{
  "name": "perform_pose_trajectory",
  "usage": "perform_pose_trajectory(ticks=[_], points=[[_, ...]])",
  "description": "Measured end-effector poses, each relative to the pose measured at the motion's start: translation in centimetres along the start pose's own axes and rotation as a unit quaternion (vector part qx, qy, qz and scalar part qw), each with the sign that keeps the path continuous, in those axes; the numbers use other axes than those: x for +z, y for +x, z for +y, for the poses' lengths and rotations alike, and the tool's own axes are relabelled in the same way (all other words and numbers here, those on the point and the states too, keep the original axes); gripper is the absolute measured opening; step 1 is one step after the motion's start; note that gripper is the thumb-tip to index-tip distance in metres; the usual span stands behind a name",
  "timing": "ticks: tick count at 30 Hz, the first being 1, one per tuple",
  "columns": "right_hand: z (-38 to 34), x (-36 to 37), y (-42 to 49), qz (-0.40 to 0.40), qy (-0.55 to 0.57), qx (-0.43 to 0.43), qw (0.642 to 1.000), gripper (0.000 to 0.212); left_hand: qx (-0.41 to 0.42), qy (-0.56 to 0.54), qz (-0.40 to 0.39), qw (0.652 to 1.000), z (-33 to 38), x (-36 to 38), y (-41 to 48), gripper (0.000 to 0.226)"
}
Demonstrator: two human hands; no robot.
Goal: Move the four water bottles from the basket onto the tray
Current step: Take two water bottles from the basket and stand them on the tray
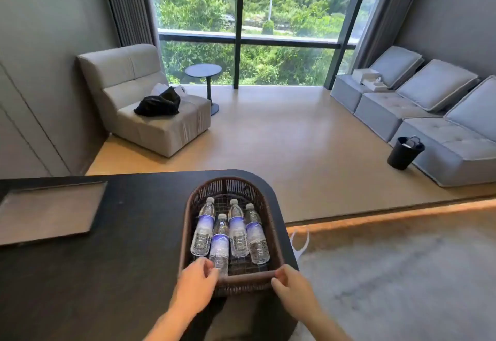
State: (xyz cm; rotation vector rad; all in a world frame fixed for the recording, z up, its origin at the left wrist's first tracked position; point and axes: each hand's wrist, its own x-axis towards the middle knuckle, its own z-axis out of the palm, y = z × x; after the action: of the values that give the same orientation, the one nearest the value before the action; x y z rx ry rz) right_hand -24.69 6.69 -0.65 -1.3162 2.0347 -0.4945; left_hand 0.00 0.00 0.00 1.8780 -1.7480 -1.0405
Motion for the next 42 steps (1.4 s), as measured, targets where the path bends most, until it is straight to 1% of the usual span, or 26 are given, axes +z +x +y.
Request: perform_pose_trajectory(ticks=[3, 6, 10, 13, 15, 17, 20, 22, 26, 28, 33, 35, 37, 39, 42], points=[[-2.5, 0.3, 4.6, -0.006, 0.022, 0.006, 1.000, 0.009, 0.006, 0.000, -0.011, 1.000, 0.7, -0.8, 5.3, 0.009], [-5.6, 0.3, 9.3, -0.028, 0.023, 0.009, 0.999, 0.007, -0.014, -0.019, -0.036, 0.999, 1.7, -1.3, 10.6, 0.012], [-8.8, 1.0, 16.0, -0.048, 0.011, 0.017, 0.999, 0.015, -0.038, -0.003, -0.040, 0.999, 2.2, -0.7, 17.5, 0.019], [-10.4, 2.1, 20.5, -0.058, 0.007, 0.029, 0.998, 0.020, -0.076, 0.007, -0.044, 0.996, 2.3, 0.2, 21.2, 0.040], [-11.1, 3.0, 23.1, -0.059, 0.003, 0.034, 0.998, 0.026, -0.086, 0.010, -0.043, 0.995, 2.2, 0.9, 23.2, 0.049], [-11.5, 3.8, 25.5, -0.066, -0.011, 0.040, 0.997, 0.031, -0.097, 0.041, -0.045, 0.993, 2.1, 1.6, 25.0, 0.054], [-11.4, 4.8, 28.4, -0.091, -0.033, 0.049, 0.994, 0.028, -0.117, 0.087, -0.058, 0.988, 2.0, 2.5, 27.2, 0.056], [-11.1, 5.4, 29.8, -0.114, -0.060, 0.052, 0.990, 0.030, -0.121, 0.105, -0.064, 0.985, 1.9, 2.9, 28.4, 0.055], [-10.6, 6.0, 31.7, -0.155, -0.108, 0.062, 0.980, 0.031, -0.114, 0.149, -0.068, 0.980, 1.5, 3.6, 30.1, 0.056], [-10.6, 6.1, 32.2, -0.169, -0.132, 0.070, 0.974, 0.035, -0.107, 0.158, -0.074, 0.979, 1.4, 3.8, 30.5, 0.053], [-10.8, 5.9, 31.8, -0.161, -0.169, 0.054, 0.971, 0.043, -0.101, 0.164, -0.084, 0.978, 1.5, 3.5, 30.7, 0.032], [-10.6, 5.7, 30.8, -0.143, -0.134, 0.052, 0.979, 0.048, -0.096, 0.159, -0.088, 0.979, 1.6, 3.2, 30.4, 0.024], [-10.3, 5.3, 29.4, -0.115, -0.073, 0.042, 0.990, 0.049, -0.085, 0.156, -0.094, 0.979, 1.9, 2.7, 30.0, 0.025], [-9.9, 4.8, 27.7, -0.087, -0.024, 0.015, 0.996, 0.046, -0.079, 0.149, -0.093, 0.981, 2.4, 1.9, 29.4, 0.032], [-9.5, 4.1, 24.9, -0.083, 0.039, -0.008, 0.996, 0.046, -0.057, 0.112, -0.090, 0.988, 2.7, 0.5, 27.5, 0.045]])
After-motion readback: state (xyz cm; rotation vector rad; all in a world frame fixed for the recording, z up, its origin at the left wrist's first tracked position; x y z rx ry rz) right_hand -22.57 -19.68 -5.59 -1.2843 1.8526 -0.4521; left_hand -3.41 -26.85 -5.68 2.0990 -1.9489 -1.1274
